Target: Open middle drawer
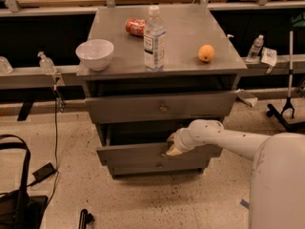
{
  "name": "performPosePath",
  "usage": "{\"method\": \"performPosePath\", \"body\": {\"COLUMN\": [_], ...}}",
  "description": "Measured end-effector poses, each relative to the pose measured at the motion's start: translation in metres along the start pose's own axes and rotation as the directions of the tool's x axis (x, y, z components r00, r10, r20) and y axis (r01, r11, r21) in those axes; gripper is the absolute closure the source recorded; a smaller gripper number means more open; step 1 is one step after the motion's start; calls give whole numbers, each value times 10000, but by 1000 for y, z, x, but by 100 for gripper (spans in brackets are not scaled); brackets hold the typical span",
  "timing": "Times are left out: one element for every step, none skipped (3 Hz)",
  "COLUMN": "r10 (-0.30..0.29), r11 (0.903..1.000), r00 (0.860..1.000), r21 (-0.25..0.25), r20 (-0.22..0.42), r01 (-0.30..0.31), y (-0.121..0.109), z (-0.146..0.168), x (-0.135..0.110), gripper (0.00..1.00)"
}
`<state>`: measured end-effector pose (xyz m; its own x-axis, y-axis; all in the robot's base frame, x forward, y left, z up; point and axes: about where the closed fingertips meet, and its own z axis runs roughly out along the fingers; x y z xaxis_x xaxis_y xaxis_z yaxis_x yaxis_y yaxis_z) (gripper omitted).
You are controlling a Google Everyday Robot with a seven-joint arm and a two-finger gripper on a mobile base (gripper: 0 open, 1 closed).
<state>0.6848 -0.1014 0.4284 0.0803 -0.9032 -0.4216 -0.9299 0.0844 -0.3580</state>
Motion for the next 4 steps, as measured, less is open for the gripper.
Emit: {"method": "performPosePath", "body": {"r10": [-199, -595, -699, -850], "r11": [9989, 9900, 9831, 9835], "r00": [9998, 9981, 9975, 9963], "r21": [-418, -1276, -1692, -1589], "r20": [71, 144, 65, 124], "r01": [202, 609, 699, 859], "y": [30, 87, 110, 114], "z": [-18, -51, -65, -77], "x": [-1, -5, -3, -7], "gripper": [50, 51, 51, 52]}}
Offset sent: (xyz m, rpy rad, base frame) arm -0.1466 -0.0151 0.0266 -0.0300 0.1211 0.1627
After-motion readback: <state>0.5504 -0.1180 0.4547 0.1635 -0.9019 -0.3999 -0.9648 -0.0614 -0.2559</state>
